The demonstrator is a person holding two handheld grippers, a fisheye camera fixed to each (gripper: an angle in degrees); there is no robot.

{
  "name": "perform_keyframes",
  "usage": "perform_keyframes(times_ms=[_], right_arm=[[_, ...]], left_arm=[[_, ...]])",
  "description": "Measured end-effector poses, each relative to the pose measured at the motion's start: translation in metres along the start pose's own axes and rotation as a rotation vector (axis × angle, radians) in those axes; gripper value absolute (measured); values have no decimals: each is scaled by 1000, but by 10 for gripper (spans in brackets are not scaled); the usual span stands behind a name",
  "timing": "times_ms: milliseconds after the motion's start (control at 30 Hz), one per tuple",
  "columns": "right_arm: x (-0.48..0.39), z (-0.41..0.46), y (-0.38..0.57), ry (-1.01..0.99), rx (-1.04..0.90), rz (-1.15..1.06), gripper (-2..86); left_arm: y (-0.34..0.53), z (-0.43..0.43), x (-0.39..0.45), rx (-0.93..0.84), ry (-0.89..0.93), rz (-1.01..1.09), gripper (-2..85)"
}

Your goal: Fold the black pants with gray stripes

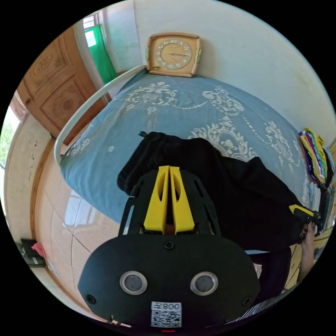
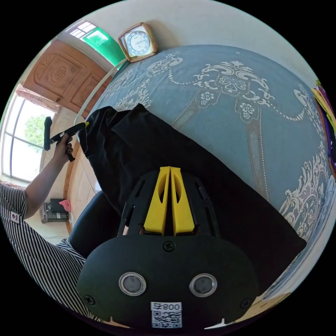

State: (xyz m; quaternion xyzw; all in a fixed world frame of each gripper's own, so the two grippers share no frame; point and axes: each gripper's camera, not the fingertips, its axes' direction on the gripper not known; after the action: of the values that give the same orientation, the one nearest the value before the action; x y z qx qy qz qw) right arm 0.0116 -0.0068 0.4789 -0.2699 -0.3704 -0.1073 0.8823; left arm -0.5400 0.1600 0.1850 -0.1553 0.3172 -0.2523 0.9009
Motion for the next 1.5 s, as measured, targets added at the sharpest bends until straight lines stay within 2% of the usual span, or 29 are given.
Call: perform_keyframes(times_ms=[67,367,567,700,1033,1233,1433,1500], right_arm=[[-9,5,-13,-29,4,-39,1],[-70,56,-97,-57,-11,-266,1],[-81,108,-116,36,-101,-294,1],[-70,109,-111,-29,-91,-234,1],[-65,59,-41,15,21,-221,1],[-59,48,43,20,-59,-171,2],[-55,51,102,113,-117,-102,1],[-50,64,110,153,-170,-87,1]], left_arm=[[8,13,-12,-43,12,3,1],[26,13,-20,13,25,23,1],[35,32,-37,-9,60,29,2],[37,36,-45,5,91,9,2],[60,24,-62,171,189,12,2],[73,64,-66,65,308,9,2],[73,125,-56,-109,291,55,2],[68,133,-61,-111,311,21,2]])
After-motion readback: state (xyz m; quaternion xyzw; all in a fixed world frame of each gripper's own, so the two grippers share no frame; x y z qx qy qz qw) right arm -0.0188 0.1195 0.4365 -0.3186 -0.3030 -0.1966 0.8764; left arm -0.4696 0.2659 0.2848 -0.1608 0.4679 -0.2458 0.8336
